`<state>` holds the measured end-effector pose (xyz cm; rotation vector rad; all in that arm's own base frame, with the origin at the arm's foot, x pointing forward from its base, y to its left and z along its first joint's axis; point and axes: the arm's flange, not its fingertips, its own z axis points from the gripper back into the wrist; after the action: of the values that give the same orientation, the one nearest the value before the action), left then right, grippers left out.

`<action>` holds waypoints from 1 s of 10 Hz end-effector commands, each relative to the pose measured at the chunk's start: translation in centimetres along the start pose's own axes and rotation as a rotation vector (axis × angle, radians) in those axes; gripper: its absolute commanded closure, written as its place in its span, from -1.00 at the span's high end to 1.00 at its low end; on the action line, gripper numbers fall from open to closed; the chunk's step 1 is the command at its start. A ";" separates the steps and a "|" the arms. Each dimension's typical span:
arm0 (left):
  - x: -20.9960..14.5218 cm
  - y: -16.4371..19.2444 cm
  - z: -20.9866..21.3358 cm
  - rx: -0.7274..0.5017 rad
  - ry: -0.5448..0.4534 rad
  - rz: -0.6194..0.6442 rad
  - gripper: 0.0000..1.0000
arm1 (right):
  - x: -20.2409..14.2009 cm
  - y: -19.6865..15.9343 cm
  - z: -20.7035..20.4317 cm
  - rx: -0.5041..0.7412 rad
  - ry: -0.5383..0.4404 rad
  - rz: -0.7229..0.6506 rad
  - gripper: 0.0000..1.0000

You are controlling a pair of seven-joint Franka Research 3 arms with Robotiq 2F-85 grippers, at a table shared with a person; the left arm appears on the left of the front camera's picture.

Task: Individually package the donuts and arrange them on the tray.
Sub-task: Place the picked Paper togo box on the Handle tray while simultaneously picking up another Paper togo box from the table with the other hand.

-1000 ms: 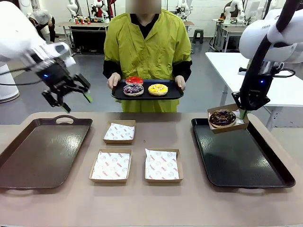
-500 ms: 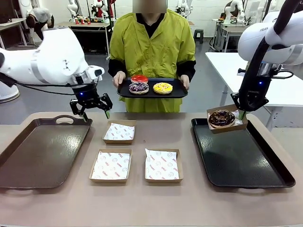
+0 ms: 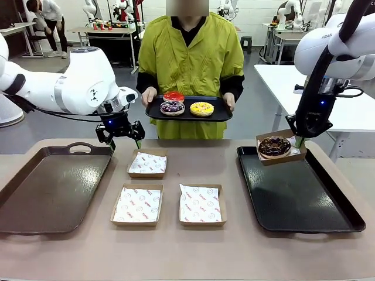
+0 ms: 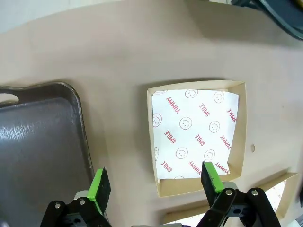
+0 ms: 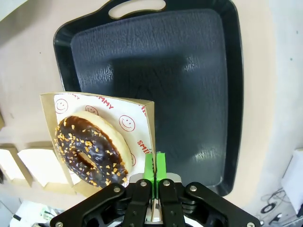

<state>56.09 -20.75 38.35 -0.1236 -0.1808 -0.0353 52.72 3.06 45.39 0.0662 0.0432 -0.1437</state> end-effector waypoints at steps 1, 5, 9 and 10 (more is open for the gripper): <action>-0.2 0.1 0.5 0.013 0.017 0.013 1.00 | -0.2 -0.1 0.2 -0.001 0.001 0.000 -0.96; -0.1 0.2 0.1 0.006 0.011 0.003 1.00 | 0.0 0.0 0.0 0.000 0.000 0.000 -0.96; 0.2 -0.7 -1.9 0.067 0.094 0.007 1.00 | 4.0 0.2 -2.6 0.026 -0.027 0.009 -0.96; 0.8 -0.9 -2.8 0.068 0.121 0.020 1.00 | 4.8 0.2 -3.3 0.028 -0.025 0.011 -0.96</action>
<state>55.87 -21.14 36.05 -0.0878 -0.0831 -0.0400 56.20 3.09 42.00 0.0710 0.0285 -0.1491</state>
